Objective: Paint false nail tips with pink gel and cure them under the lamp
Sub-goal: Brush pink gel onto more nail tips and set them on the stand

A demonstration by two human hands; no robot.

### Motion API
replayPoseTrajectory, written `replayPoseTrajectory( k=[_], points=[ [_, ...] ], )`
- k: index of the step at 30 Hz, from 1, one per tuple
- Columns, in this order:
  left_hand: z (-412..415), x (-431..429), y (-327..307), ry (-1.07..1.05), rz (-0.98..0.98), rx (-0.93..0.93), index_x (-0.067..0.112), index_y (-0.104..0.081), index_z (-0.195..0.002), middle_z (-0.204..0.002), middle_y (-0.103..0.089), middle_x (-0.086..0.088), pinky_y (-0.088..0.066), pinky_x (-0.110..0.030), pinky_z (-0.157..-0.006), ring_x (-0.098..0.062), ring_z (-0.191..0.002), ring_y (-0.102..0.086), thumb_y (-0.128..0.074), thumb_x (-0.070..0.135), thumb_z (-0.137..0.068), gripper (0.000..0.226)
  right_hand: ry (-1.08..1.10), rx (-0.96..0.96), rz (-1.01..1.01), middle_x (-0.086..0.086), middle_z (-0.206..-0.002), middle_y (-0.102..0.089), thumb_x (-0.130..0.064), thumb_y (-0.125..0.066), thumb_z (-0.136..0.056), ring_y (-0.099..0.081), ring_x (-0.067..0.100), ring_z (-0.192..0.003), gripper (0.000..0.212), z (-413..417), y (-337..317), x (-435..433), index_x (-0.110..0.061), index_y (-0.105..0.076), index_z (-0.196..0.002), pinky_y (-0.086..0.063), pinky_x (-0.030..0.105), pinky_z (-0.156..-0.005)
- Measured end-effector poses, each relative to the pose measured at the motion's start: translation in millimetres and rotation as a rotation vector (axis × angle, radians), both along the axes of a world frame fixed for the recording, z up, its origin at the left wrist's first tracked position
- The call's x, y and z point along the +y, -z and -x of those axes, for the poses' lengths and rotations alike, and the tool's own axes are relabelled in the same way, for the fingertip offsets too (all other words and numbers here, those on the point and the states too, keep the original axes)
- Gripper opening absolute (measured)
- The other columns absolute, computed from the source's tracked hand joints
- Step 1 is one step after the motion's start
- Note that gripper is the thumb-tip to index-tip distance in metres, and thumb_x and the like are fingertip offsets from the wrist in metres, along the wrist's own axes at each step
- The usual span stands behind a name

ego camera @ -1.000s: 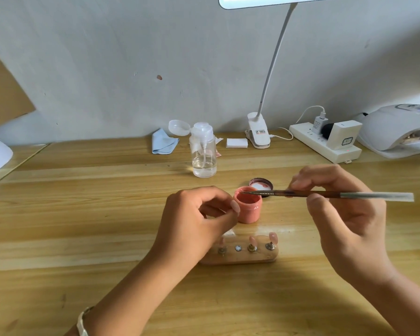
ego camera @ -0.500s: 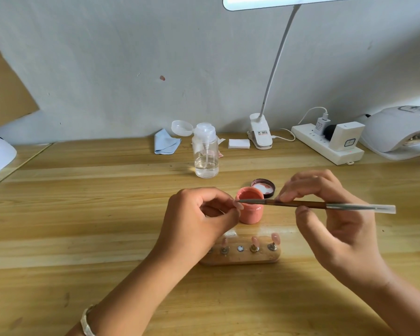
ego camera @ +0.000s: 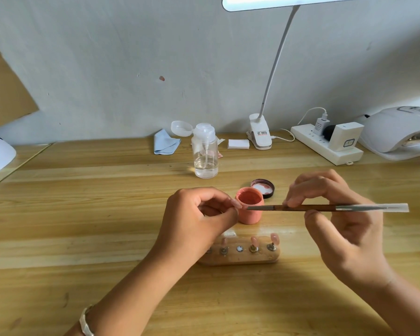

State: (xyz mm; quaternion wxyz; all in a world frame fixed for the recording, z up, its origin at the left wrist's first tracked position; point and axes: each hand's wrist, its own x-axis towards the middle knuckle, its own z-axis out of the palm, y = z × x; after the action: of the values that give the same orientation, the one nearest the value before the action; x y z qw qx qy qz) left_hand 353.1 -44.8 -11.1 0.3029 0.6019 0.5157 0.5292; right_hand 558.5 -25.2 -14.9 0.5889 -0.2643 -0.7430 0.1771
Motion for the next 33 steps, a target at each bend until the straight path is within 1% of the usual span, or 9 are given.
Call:
replayPoseTrajectory(
  k=[9,11,13,15,18,21,24,28,33],
  points=[
    [1.4,-0.1,1.8,-0.016,0.012,0.067,0.02,-0.078,-0.071,-0.065,-0.073,0.005,-0.045,-0.015,-0.056,-0.004,-0.058,-0.063,-0.083,0.009,-0.07,0.012,-0.032,-0.049,0.009,0.007,-0.094,-0.065,-0.014,-0.05,-0.081,-0.062,0.019,-0.1,0.019,4.2,1.1,-0.6,-0.008,-0.067,-0.087,-0.045,0.024,-0.089],
    [1.1,0.2,1.4,-0.01,0.014,0.055,0.021,-0.078,-0.071,-0.066,-0.073,0.006,-0.045,-0.016,-0.056,-0.003,-0.057,-0.063,-0.082,0.021,-0.066,0.007,-0.017,-0.042,0.004,0.008,-0.091,-0.065,-0.014,-0.049,-0.078,-0.062,0.02,-0.098,0.02,3.4,0.5,-0.7,-0.007,-0.067,-0.084,-0.045,0.025,-0.087],
    [0.3,-0.4,0.3,0.0,0.005,0.03,0.023,-0.079,-0.072,-0.067,-0.073,0.006,-0.044,-0.014,-0.055,-0.002,-0.057,-0.062,-0.076,0.04,-0.057,0.023,0.009,-0.028,-0.007,0.011,-0.086,-0.064,-0.014,-0.048,-0.076,-0.061,0.024,-0.093,0.02,1.4,-0.2,-0.7,-0.006,-0.066,-0.079,-0.045,0.027,-0.084],
    [0.0,0.1,0.9,0.004,0.0,0.026,0.026,-0.078,-0.07,-0.067,-0.074,0.007,-0.044,-0.014,-0.054,-0.001,-0.057,-0.062,-0.073,0.046,-0.055,0.025,0.03,-0.014,-0.019,0.013,-0.083,-0.062,-0.014,-0.047,-0.074,-0.06,0.025,-0.09,0.02,-0.3,-0.4,-1.1,-0.006,-0.065,-0.077,-0.045,0.029,-0.082],
    [0.2,0.0,1.1,0.005,0.018,0.046,0.028,-0.078,-0.071,-0.068,-0.074,0.007,-0.045,-0.014,-0.056,-0.002,-0.058,-0.064,-0.08,0.027,-0.064,0.007,0.039,-0.01,-0.019,0.012,-0.085,-0.063,-0.014,-0.047,-0.077,-0.06,0.024,-0.091,0.02,-0.3,0.3,-1.1,-0.004,-0.065,-0.08,-0.045,0.028,-0.083],
    [1.4,0.1,2.9,-0.011,0.026,0.08,0.026,-0.078,-0.07,-0.066,-0.073,0.006,-0.045,-0.014,-0.055,-0.003,-0.058,-0.064,-0.081,0.007,-0.07,0.02,0.011,-0.04,-0.013,0.009,-0.091,-0.065,-0.014,-0.049,-0.08,-0.061,0.019,-0.097,0.02,2.7,1.3,-1.8,-0.004,-0.066,-0.084,-0.044,0.024,-0.086],
    [1.0,-0.1,2.0,-0.021,0.029,0.079,0.022,-0.078,-0.069,-0.065,-0.072,0.006,-0.045,-0.014,-0.055,-0.003,-0.057,-0.063,-0.082,0.01,-0.068,0.013,0.005,-0.06,-0.018,0.007,-0.09,-0.065,-0.014,-0.049,-0.079,-0.062,0.02,-0.098,0.021,4.4,0.7,-2.0,-0.005,-0.067,-0.084,-0.044,0.023,-0.087],
    [0.4,-1.0,0.2,-0.018,0.03,0.043,0.022,-0.078,-0.069,-0.066,-0.073,0.007,-0.044,-0.011,-0.054,0.0,-0.056,-0.063,-0.078,0.021,-0.063,0.006,0.039,-0.044,-0.043,0.012,-0.083,-0.062,-0.014,-0.047,-0.075,-0.06,0.024,-0.091,0.021,0.9,-0.4,-2.0,-0.003,-0.065,-0.076,-0.044,0.026,-0.082],
    [-0.6,-0.9,0.8,-0.016,0.05,0.048,0.025,-0.079,-0.069,-0.065,-0.073,0.006,-0.045,-0.014,-0.053,-0.002,-0.056,-0.062,-0.081,0.008,-0.068,0.017,0.034,-0.036,-0.034,0.01,-0.088,-0.064,-0.013,-0.048,-0.078,-0.061,0.021,-0.095,0.02,1.6,0.3,-1.8,-0.003,-0.066,-0.082,-0.045,0.026,-0.085]
  ],
)
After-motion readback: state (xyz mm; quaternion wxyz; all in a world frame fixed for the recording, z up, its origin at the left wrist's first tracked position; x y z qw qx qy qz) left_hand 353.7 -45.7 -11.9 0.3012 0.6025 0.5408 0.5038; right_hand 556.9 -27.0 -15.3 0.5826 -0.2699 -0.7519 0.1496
